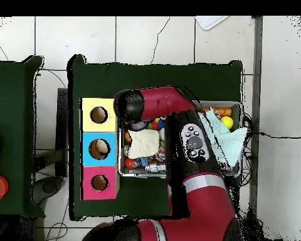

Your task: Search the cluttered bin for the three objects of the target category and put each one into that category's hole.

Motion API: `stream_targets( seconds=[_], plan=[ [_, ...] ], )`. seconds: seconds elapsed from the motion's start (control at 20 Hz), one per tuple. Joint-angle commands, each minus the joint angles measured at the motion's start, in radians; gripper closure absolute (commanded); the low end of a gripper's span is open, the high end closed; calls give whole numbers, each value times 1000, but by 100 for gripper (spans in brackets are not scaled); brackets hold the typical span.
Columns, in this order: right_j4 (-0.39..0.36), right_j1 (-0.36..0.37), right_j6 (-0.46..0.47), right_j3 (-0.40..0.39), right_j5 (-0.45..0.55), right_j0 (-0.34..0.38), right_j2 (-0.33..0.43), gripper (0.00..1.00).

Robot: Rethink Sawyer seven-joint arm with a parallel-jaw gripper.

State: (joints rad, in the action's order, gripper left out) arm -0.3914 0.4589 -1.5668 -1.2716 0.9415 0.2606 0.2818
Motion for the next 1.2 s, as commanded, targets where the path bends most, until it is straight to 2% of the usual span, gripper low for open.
stream_targets(
  seconds=[0.05, 0.3, 0.5, 0.6, 0.85, 1.2],
  plan=[
    [55, 56, -270, -291, -177, -68, 4, 100],
    [68, 106, -338, -535, -390, -103, -32, 100],
    [105, 214, -297, -715, -415, -100, -54, 100],
    [117, 265, -263, -777, -407, -108, -74, 100],
    [121, 322, -234, -874, -458, -135, -103, 100],
    [200, 373, -253, -983, -514, -152, -56, 100]
  ],
)
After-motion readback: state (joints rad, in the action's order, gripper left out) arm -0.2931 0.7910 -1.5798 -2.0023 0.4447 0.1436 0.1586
